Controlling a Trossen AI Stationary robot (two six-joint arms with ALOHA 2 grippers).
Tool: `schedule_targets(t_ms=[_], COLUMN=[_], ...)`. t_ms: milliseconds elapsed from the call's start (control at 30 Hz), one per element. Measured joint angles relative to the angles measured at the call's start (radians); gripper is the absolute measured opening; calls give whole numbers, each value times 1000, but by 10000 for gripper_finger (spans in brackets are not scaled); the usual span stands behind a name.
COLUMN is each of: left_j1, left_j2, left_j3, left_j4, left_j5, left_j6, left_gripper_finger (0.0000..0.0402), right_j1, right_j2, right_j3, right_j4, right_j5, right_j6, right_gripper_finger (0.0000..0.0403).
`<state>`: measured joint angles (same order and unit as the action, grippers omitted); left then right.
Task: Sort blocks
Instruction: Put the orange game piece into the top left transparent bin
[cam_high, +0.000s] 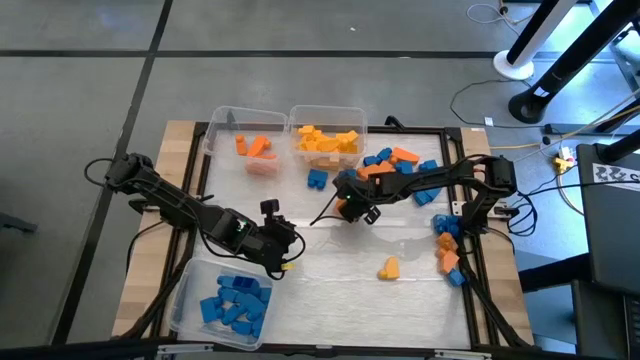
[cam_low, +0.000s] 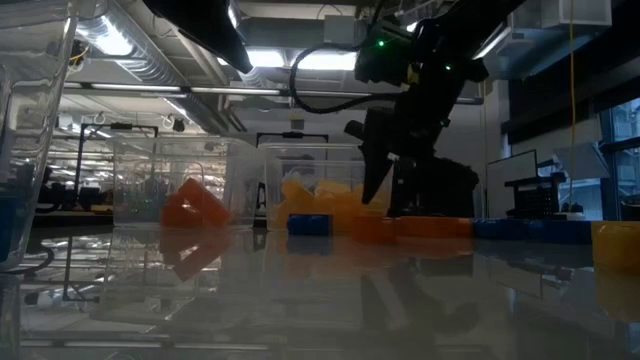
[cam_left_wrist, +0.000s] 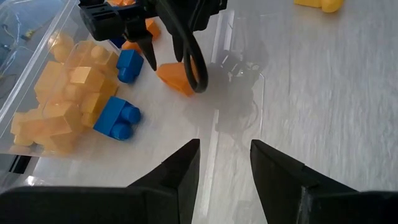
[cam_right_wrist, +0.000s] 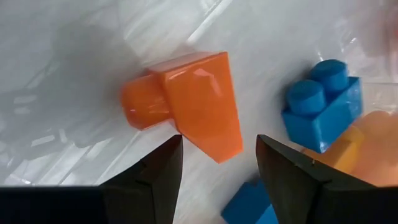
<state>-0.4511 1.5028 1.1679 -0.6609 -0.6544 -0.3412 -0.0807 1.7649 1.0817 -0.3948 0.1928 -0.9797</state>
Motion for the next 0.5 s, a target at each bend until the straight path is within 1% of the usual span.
schedule_targets(t_ms=[233,500], left_j1=[0,0], left_j2=[0,0], left_j3=[0,0], left_j4=[0,0], left_j5=[0,0], left_j6=[0,0], left_gripper_finger=[132,132], right_j1=[0,-5], right_j2=[0,0], right_j3=[0,0], right_j4=[62,35], right_j5=[-6,-36], right_j6=[1,-68], right_gripper_finger=[202,202])
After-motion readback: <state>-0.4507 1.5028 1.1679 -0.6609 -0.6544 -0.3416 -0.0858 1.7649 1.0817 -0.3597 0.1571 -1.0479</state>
